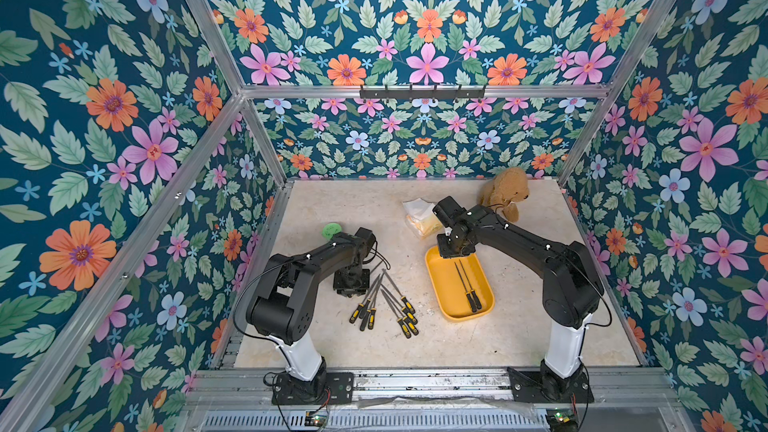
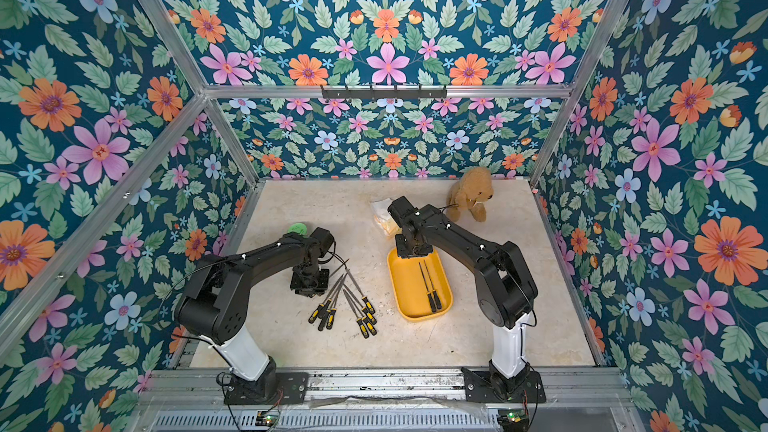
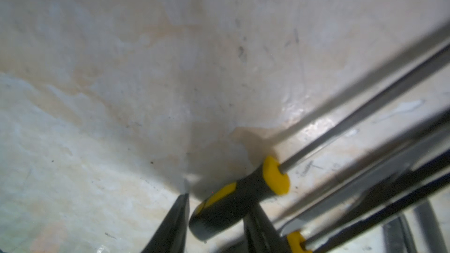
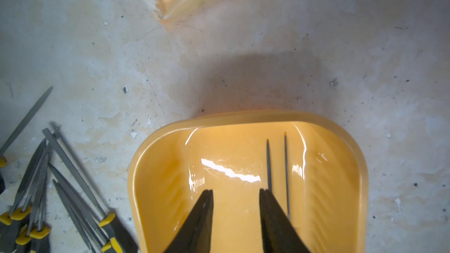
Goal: Put the file tool into the storage box
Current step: Pick up the file tool from the center of the board, then place the file tool in the storage box.
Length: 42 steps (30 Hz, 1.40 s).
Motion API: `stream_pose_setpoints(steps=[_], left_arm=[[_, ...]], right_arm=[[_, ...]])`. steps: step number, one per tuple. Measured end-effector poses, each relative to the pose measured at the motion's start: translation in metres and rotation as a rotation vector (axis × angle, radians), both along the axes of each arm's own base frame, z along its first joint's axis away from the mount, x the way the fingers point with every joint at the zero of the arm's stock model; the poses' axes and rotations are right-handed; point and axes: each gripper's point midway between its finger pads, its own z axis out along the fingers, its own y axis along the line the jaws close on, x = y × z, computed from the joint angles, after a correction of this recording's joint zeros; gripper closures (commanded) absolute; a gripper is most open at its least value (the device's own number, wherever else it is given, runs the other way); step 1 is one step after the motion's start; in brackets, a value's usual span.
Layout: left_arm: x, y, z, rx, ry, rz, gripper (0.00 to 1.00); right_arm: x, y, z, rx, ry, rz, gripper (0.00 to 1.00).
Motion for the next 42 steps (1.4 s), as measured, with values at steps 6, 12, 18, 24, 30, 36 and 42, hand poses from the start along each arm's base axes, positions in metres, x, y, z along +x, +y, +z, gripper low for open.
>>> stream_pose_setpoints(steps=[6,12,18,24,30,36,42], left_arm=[[-0.001,-0.003,0.0,-0.036,-0.012,-0.017,0.73],[0.0,-0.007,-0.003,-0.059,-0.01,-0.022,0.93],[0.001,-0.008,-0.001,-0.063,-0.009,-0.028,1.0],[0.005,-0.022,0.029,-0.167,-0.085,-0.042,1.0],[0.0,-0.075,0.089,-0.465,-0.18,-0.11,1.0],[-0.023,-0.116,0.116,-0.681,-0.154,-0.152,1.0],[-0.035,-0.133,0.117,-0.725,-0.122,-0.162,1.0]], right_arm=[[-0.002,0.003,0.0,0.006,0.004,0.005,0.63],[-0.003,0.006,-0.006,0.009,0.019,0.005,0.64],[-0.001,0.014,-0.002,0.025,0.01,0.015,0.64],[0.003,0.034,0.02,0.142,0.004,0.024,0.6],[0.013,0.071,0.065,0.427,-0.016,0.035,0.57],[0.004,0.107,0.078,0.67,0.048,0.059,0.56],[-0.002,0.125,0.082,0.793,0.09,0.069,0.56]])
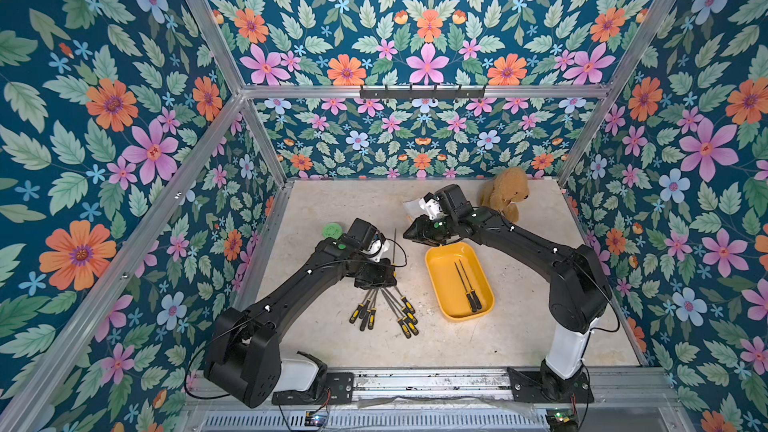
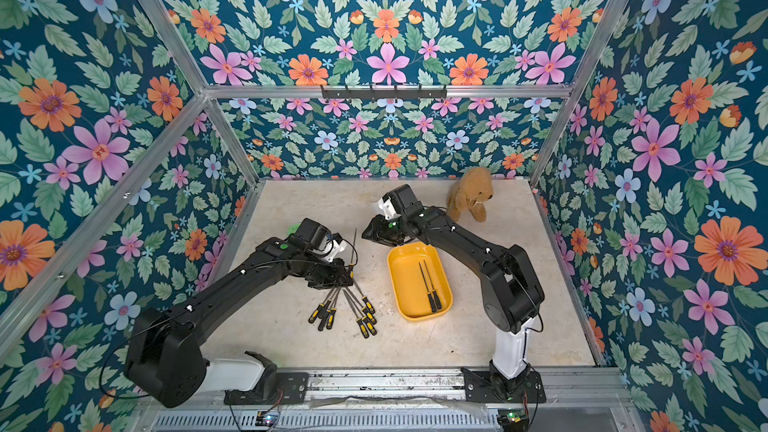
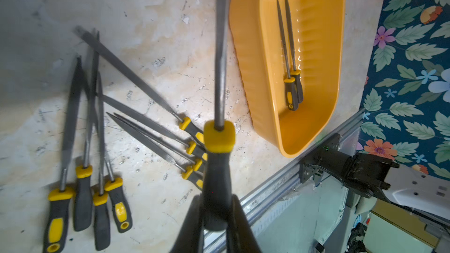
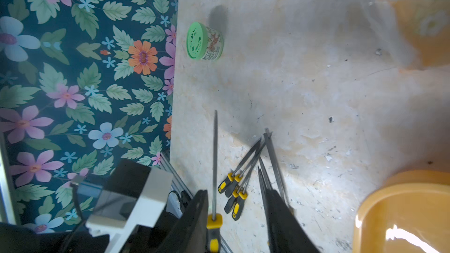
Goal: Put the file tool into the storage box
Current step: Place the file tool in the storage box.
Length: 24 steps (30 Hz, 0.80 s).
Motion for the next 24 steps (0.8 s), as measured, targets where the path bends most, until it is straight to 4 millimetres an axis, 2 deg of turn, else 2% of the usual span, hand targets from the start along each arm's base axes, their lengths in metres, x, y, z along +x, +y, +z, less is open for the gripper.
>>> stream_pose_setpoints(steps=[5,14,20,23,24], left_arm=[[-0.005,-0.006,-0.002,-0.01,0.016,-0.003,1.0],[-0.008,-0.014,-0.001,-0.026,0.016,-0.021,1.0],[-0.01,-0.016,-0.002,-0.029,0.027,-0.019,1.0],[-0.01,-0.018,-0.001,-0.04,0.028,-0.023,1.0],[-0.01,-0.018,-0.001,-0.042,0.032,-0.022,1.0]], right_arm=[[-0.006,0.009,0.0,0.034,0.014,0.02,0.57],[-0.001,0.016,-0.015,0.01,0.044,0.021,0.64],[0.0,0.018,-0.018,-0.014,0.044,0.031,0.85],[-0.001,0.016,-0.023,-0.03,0.057,0.028,0.99],[-0.001,0.016,-0.023,-0.028,0.058,0.031,1.0]])
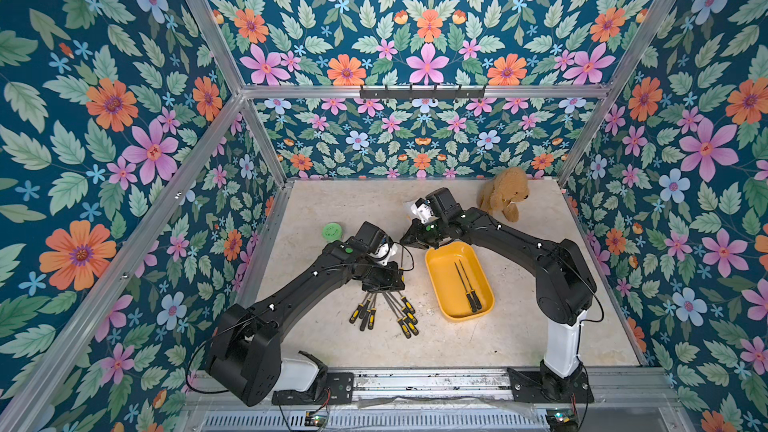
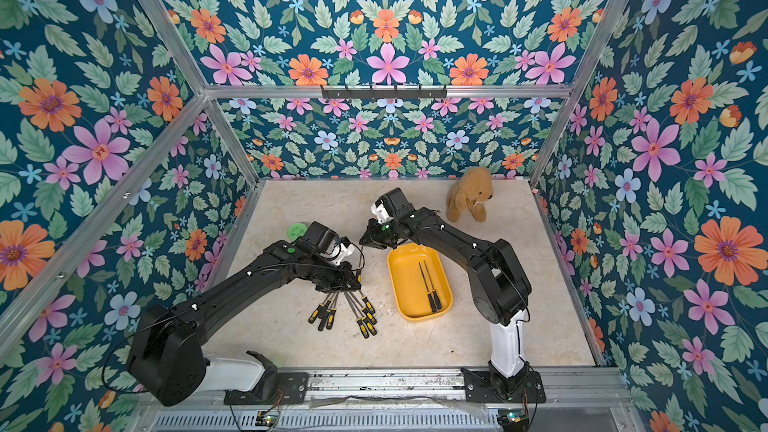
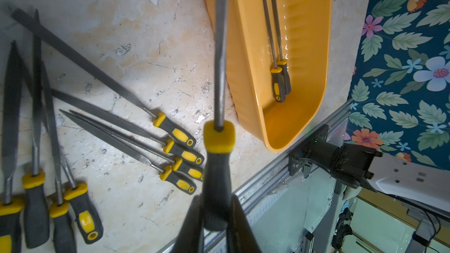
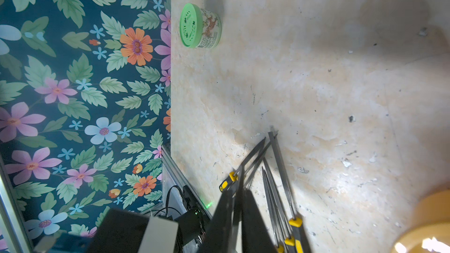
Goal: Put the file tool into the storage box
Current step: Place the file tool in the storage box.
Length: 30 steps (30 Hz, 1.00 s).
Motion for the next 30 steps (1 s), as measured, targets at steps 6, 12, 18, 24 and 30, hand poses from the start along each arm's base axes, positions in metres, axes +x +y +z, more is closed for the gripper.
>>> stream_pose_setpoints(steps=[6,12,18,24,30], left_arm=[[0.0,-0.002,0.002,-0.01,0.003,-0.005,0.72],[0.013,-0.002,0.013,-0.026,-0.025,0.014,0.28],[0.035,0.022,0.02,0.022,-0.076,0.115,0.2],[0.04,0.039,0.002,0.116,-0.084,0.182,0.19],[0.031,0.057,-0.024,0.194,-0.051,0.246,0.19]], right_arm=[[0.0,-0.003,0.002,-0.019,-0.012,0.002,1.0],[0.013,-0.029,0.013,-0.126,-0.069,-0.039,1.0],[0.031,-0.102,0.013,-0.438,-0.172,-0.127,1.0],[0.006,-0.152,-0.03,-0.745,-0.145,-0.066,1.0],[-0.016,-0.156,-0.074,-0.884,-0.128,0.044,1.0]])
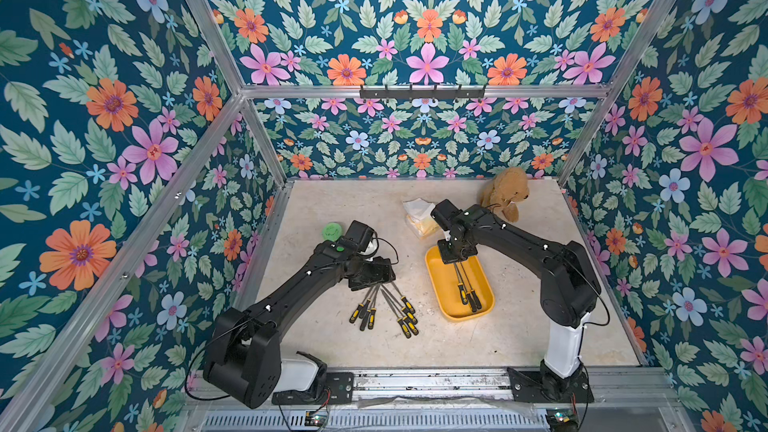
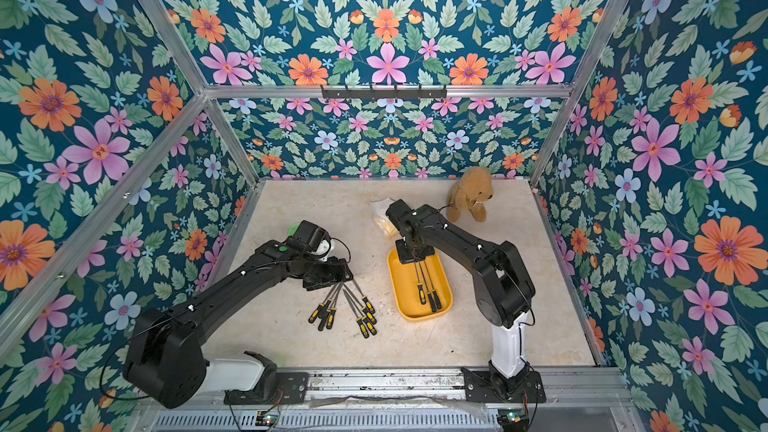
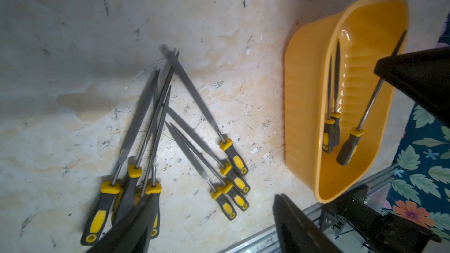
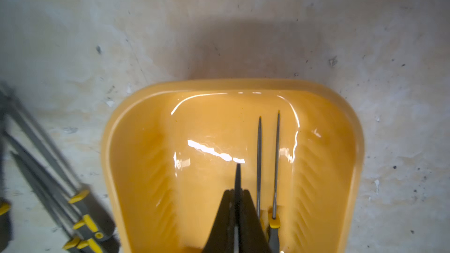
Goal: Put the file tool into the storage box
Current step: Place the file tool in the storage box.
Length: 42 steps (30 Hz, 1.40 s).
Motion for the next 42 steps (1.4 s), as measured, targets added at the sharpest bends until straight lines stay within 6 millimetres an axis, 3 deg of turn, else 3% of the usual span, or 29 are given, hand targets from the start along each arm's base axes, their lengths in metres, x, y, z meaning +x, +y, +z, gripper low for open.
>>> stream_pose_setpoints(steps=[8,20,26,30,42], left_arm=[[-0.008,0.015,-0.015,0.044,0.009,0.062,0.19],[-0.006,0.029,-0.023,0.098,0.002,0.135,0.19],[-0.003,0.042,-0.029,0.151,0.011,0.185,0.21],[-0.005,0.056,-0.036,0.232,0.049,0.211,0.26],[-0.033,0.09,-0.066,0.445,0.187,0.2,0.46]], right_arm=[[-0.005,-0.006,-0.028,-0.051,0.017,0.012,1.0],[-0.012,-0.005,-0.054,-0.07,0.038,0.025,1.0],[-0.013,-0.006,-0.056,-0.07,0.035,0.022,0.7],[-0.01,-0.003,-0.048,-0.054,0.018,0.02,0.61],[0.014,0.013,0.009,0.053,-0.095,-0.016,0.61]])
